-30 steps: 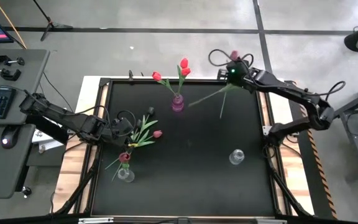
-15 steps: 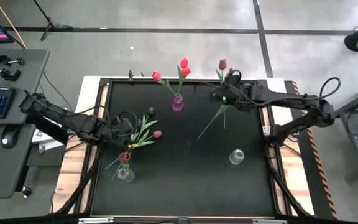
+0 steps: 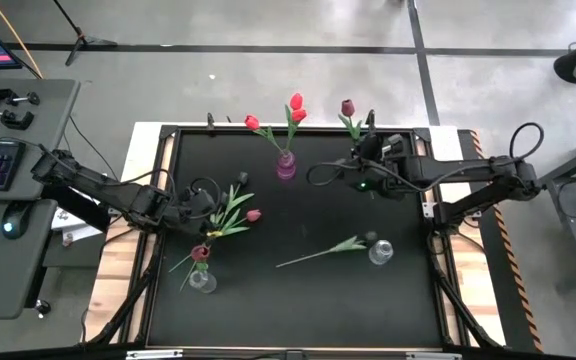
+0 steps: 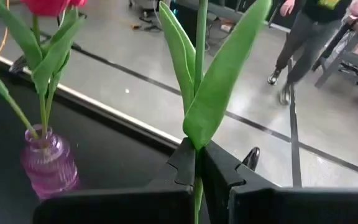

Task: Sort flowers into vase by color
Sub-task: Put the right red tulip into the left transparent vase

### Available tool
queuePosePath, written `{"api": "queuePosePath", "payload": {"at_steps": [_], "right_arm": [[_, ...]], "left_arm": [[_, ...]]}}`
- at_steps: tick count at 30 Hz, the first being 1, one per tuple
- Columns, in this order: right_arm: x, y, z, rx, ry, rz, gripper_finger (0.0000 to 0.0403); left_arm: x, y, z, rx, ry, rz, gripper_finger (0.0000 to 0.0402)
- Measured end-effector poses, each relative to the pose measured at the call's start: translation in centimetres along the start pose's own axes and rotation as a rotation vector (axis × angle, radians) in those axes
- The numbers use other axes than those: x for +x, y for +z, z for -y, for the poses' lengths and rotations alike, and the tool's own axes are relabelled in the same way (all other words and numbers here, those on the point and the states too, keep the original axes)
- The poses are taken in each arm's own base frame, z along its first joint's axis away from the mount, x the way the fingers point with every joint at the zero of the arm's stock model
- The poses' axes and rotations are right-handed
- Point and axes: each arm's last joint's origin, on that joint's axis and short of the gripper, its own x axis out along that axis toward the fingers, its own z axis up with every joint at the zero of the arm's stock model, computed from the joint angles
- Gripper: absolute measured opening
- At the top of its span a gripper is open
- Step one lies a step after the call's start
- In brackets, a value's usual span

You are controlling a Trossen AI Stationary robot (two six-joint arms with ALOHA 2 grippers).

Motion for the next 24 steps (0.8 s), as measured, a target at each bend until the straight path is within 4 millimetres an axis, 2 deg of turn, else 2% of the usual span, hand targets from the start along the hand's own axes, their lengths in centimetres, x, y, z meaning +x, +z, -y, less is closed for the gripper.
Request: {"api": "queuePosePath", "payload": {"at_steps": [4,6,9,12,15,19,24], "right_arm": [[-0.6,1.0,0.5,0.082,0.099,-0.002,0.0000],[-1.0,1.4,0.2,0.078,0.236,-0.029,0.0000],[-1.8,1.9,-1.2,0.031,0.534,-0.048,0.0000],[-3.0,2.1,-3.1,0.035,0.849,0.037,0.0000],[-4.2,2.0,-5.3,0.123,1.088,0.177,0.0000],[-5.6,1.6,-8.4,0.286,1.275,0.340,0.0000],[-7.2,-0.1,-13.6,0.450,1.387,0.488,0.0000]], "left_arm": [[-0.1,1.0,0.8,-0.112,-0.076,0.098,0.0218],[-0.2,1.5,1.2,-0.138,-0.106,0.154,0.0218],[-0.3,2.1,1.5,-0.169,-0.125,0.227,0.0218],[-0.5,2.4,1.7,-0.209,-0.152,0.255,0.0218],[-0.9,2.7,1.8,-0.263,-0.198,0.283,0.0218],[-2.0,3.3,1.6,-0.282,-0.246,0.365,0.0218],[-3.8,3.9,0.4,-0.227,-0.209,0.519,0.0218]]}}
